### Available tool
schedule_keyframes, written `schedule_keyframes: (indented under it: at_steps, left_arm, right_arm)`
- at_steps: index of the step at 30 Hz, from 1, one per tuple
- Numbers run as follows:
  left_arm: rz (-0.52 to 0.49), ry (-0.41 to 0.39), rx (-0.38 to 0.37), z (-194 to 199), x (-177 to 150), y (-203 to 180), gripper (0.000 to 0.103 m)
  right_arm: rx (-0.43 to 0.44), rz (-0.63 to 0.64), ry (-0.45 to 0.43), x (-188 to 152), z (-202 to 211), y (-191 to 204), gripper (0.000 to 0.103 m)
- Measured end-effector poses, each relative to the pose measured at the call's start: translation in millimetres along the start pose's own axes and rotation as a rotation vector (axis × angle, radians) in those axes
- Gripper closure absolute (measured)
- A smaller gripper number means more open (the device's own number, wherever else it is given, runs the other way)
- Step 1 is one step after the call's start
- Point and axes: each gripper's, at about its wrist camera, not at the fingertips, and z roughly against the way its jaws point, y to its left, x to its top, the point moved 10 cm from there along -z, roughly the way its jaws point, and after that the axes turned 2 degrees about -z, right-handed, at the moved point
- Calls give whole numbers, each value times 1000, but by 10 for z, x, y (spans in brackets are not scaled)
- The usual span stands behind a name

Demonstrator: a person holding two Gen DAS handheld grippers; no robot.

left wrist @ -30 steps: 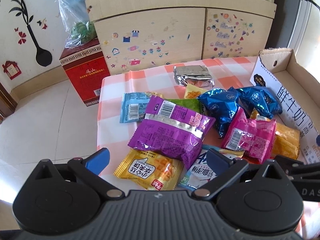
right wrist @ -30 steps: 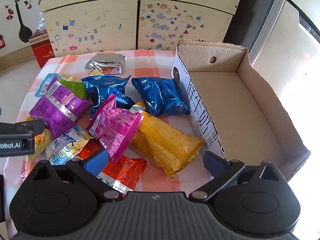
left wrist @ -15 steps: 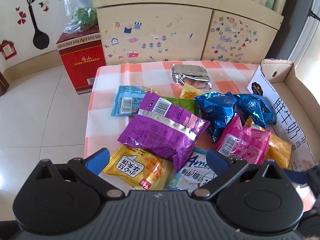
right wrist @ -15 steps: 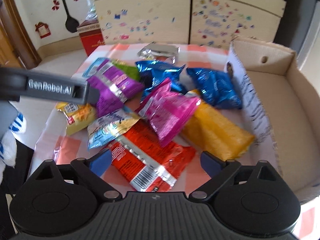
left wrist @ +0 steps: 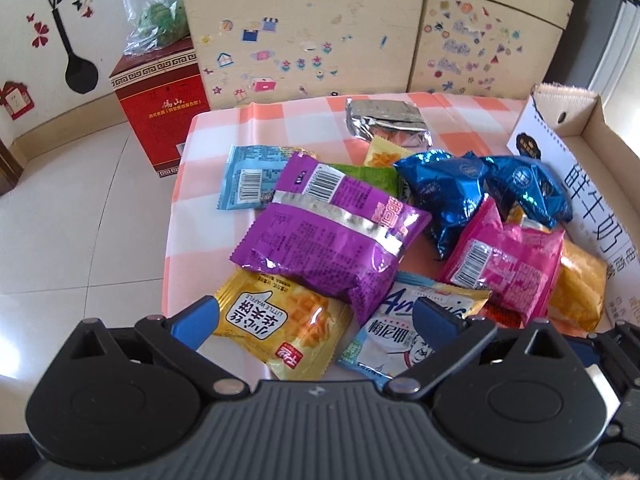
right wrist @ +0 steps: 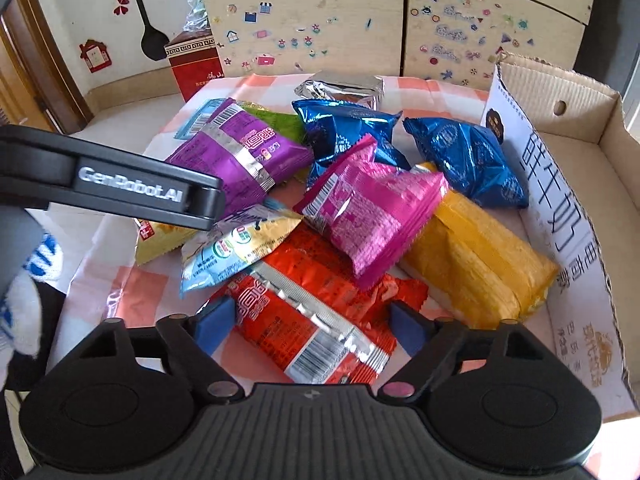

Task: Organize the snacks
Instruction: 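Grasp the red snack packet with the right gripper while left gripper approaches white Ameria packet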

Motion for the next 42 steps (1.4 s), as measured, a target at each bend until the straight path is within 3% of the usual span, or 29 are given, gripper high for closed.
schedule_keyframes:
  at_steps: [6, 11, 17, 32, 38, 42]
  left_arm:
    - [-29, 5, 21, -52, -21, -50, 1]
    - [-57, -6, 34, -56, -33, -90, 1]
    - [-58, -20, 8, -31, -20, -126, 1]
    - [54, -2, -59, -45, -12, -42, 1]
    - [39, 8, -53, -78, -30, -70, 1]
    - [38, 8, -53, -83, -35, -65, 1]
  right_arm:
    - [14, -99, 68, -217, 54, -71, 21]
    - [66, -92, 96, -362, 203, -40, 22]
    - [94, -46, -5, -257, 374, -122, 13]
    - [124, 13, -123, 89, 75, -47, 5]
    - [167, 74, -56, -21, 57, 25, 4]
    - [244, 120, 12, -162, 169, 124, 4]
